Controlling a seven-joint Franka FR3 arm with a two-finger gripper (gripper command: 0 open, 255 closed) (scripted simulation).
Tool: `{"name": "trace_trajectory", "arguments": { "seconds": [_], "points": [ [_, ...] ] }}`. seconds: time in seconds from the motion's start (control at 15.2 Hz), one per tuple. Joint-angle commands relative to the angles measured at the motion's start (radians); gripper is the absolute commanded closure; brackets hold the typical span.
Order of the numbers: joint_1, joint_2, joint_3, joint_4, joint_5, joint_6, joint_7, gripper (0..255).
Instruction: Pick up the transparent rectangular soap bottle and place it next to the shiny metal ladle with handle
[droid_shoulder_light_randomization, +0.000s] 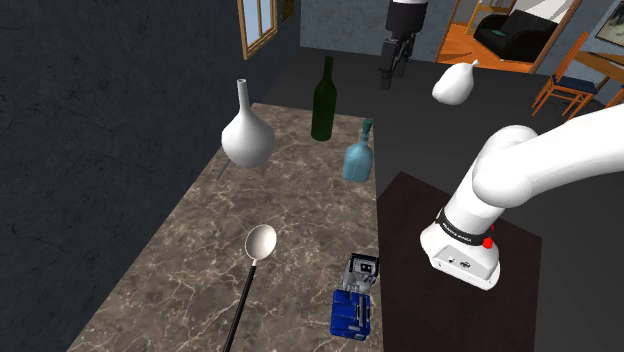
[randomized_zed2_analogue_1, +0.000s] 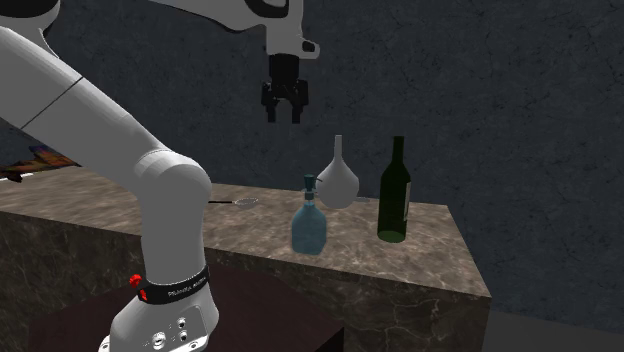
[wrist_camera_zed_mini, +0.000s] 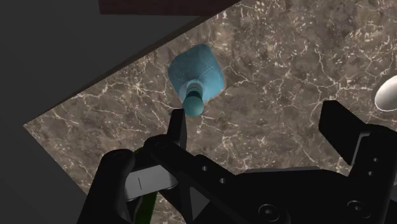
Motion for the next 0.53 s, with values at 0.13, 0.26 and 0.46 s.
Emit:
{"name": "trace_trajectory", "arguments": {
  "seconds": [0.13,0.26,0.46],
  "points": [
    [-0.005,0.000,-0.008,-0.064,-0.012,0.075,-0.013,0],
    [-0.012,0.007,-0.017,-0.124,-0.025,0.152,-0.024,0],
    [-0.022,0.031,-0.032,-0.204,-0.045,0.272,-0.041,0]
  ]
}}
